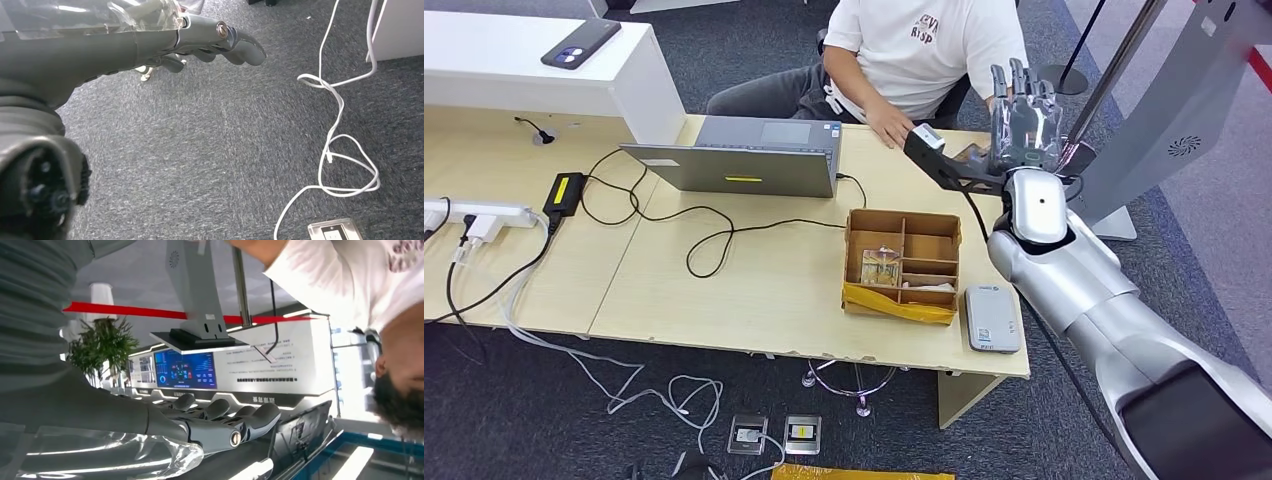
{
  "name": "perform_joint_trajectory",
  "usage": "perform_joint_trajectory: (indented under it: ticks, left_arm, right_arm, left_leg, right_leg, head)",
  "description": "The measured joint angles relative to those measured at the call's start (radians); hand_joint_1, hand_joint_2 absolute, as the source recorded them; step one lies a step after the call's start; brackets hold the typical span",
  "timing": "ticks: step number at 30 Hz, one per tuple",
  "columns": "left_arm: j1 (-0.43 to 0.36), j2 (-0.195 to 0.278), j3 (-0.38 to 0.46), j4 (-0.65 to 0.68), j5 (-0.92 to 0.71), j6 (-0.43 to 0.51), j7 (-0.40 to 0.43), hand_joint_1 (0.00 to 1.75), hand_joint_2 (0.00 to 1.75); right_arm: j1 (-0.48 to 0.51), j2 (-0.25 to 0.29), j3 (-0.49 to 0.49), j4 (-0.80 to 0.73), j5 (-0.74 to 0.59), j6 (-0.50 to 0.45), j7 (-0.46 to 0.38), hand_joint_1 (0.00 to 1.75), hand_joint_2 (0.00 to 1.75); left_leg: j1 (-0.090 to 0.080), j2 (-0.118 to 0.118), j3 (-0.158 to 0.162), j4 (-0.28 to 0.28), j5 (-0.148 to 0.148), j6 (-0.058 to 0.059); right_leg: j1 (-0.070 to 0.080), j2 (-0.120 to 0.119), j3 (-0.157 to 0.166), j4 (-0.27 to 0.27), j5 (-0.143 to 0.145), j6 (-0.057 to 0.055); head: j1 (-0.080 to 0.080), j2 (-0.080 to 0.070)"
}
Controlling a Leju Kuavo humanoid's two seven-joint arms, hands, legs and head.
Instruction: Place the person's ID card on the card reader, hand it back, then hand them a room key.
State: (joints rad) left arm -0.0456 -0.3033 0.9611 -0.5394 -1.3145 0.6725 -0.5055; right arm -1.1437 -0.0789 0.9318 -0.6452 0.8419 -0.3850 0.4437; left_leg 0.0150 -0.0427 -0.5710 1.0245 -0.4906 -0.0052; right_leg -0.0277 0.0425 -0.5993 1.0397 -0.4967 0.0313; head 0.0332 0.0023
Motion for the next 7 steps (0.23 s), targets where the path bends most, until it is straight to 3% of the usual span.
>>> perform_joint_trajectory:
  ticks: [3,7]
  left_arm:
    - [0.0,0.0,0.001,0.0,0.007,0.0,0.0,0.0,0.0]
    - [0.0,0.0,0.002,0.0,0.03,0.0,0.0,0.0,0.0]
  right_arm:
    - [-0.004,-0.003,-0.004,-0.005,-0.016,-0.105,-0.01,0.0,1.75]
    - [-0.005,-0.023,-0.007,-0.037,0.008,-0.178,0.002,0.0,1.75]
  left_leg:
    - [0.0,0.0,0.0,0.0,0.0,0.0]
    - [0.0,0.001,0.001,0.0,0.0,0.0]
  right_leg:
    - [0.0,0.0,0.0,0.0,0.0,0.0]
    - [0.0,0.001,0.0,0.0,0.0,0.0]
  head:
    - [0.0,0.0]
    - [0.0,0.0]
